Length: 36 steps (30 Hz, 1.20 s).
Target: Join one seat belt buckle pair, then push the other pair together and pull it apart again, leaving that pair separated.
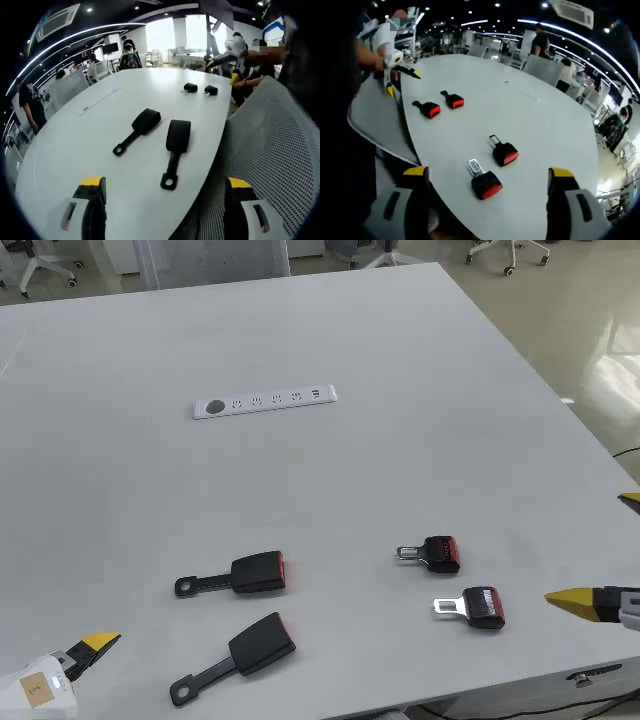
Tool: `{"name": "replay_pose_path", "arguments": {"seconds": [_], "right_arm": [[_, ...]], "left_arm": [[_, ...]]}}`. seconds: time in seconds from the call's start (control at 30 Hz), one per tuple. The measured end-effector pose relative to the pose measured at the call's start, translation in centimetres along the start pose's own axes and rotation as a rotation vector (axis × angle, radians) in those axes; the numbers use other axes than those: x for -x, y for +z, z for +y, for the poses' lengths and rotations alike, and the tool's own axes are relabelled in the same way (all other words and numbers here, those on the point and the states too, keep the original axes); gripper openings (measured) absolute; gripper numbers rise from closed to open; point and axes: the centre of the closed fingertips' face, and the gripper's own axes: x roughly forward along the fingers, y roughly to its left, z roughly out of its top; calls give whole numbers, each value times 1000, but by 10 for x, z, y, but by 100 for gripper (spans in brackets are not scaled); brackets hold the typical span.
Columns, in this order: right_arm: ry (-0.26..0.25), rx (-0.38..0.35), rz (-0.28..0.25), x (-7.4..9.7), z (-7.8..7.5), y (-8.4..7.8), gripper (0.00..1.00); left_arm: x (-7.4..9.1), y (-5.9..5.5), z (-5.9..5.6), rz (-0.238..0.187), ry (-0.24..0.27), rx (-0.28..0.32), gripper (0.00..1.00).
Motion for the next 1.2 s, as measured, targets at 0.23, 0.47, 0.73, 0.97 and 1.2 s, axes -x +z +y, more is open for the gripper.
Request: {"name": "replay_pose_path", "arguments": {"seconds": [0.23,0.47,0.73,0.97,1.2], "right_arm": [[-3,-6,2,-3,-1,-1,99],[7,4,4,-6,-2,2,100],[-7,-2,7,-5,-6,3,100],[-15,-4,-1,-4,-4,5,98],[-7,-15,4,-4,-2,4,96]], "left_arm": [[-1,-3,3,-6,-4,15,100],[-1,-5,5,-4,-5,15,100],[-1,-6,6,-3,-6,16,100],[0,-7,6,-2,-6,13,100],[0,-6,6,1,-1,14,100]]}}
